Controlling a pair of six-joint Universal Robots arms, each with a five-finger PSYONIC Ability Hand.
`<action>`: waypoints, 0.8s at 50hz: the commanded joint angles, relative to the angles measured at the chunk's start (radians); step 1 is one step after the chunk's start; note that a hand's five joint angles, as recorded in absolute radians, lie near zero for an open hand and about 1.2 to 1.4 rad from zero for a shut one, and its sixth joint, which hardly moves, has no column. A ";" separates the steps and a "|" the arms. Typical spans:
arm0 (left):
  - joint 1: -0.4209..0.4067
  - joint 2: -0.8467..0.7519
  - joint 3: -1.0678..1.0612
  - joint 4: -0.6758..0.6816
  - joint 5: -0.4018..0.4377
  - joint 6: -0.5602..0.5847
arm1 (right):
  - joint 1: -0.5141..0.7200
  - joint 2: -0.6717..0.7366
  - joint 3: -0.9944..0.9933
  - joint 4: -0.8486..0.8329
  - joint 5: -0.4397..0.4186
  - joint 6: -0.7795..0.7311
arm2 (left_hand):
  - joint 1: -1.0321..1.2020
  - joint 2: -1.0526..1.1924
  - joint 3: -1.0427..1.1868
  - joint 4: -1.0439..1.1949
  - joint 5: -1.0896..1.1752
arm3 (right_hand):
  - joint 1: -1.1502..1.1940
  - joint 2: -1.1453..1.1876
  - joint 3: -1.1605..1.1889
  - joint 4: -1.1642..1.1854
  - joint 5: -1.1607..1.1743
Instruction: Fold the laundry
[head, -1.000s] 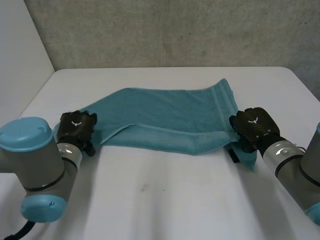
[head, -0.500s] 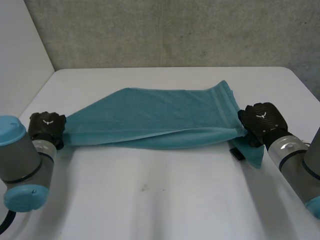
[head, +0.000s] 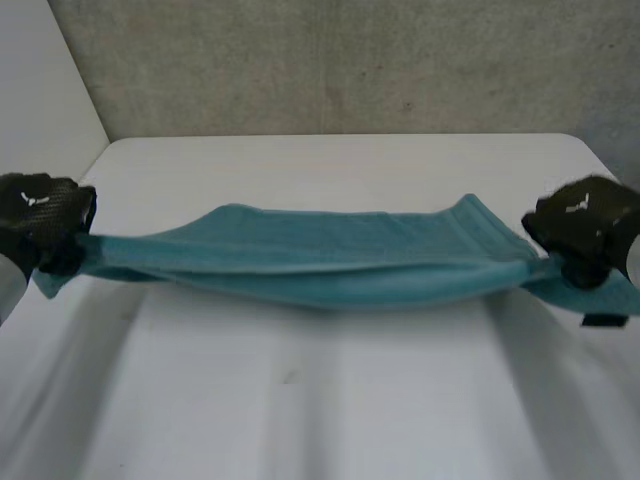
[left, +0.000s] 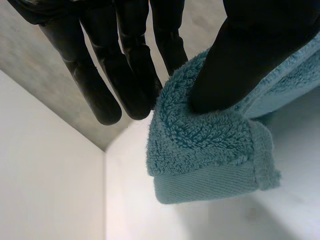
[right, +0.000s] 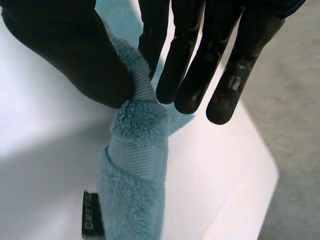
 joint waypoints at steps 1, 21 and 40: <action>0.016 -0.128 -0.010 -0.084 0.023 0.066 | 0.011 0.119 0.035 0.035 0.015 -0.159 | 0.291 0.201 0.205 0.204 0.265 | 0.425 0.218 0.207 0.203 0.242; -0.132 -0.456 0.756 0.261 -0.058 0.080 | 0.109 0.325 -0.649 -0.635 0.232 0.074 | 0.291 0.201 0.205 0.204 0.265 | 0.425 0.218 0.207 0.203 0.242; -0.046 -0.345 0.294 0.561 0.024 -0.124 | 0.095 0.064 0.053 -0.869 0.137 0.098 | 0.291 0.201 0.205 0.204 0.265 | 0.425 0.218 0.207 0.203 0.242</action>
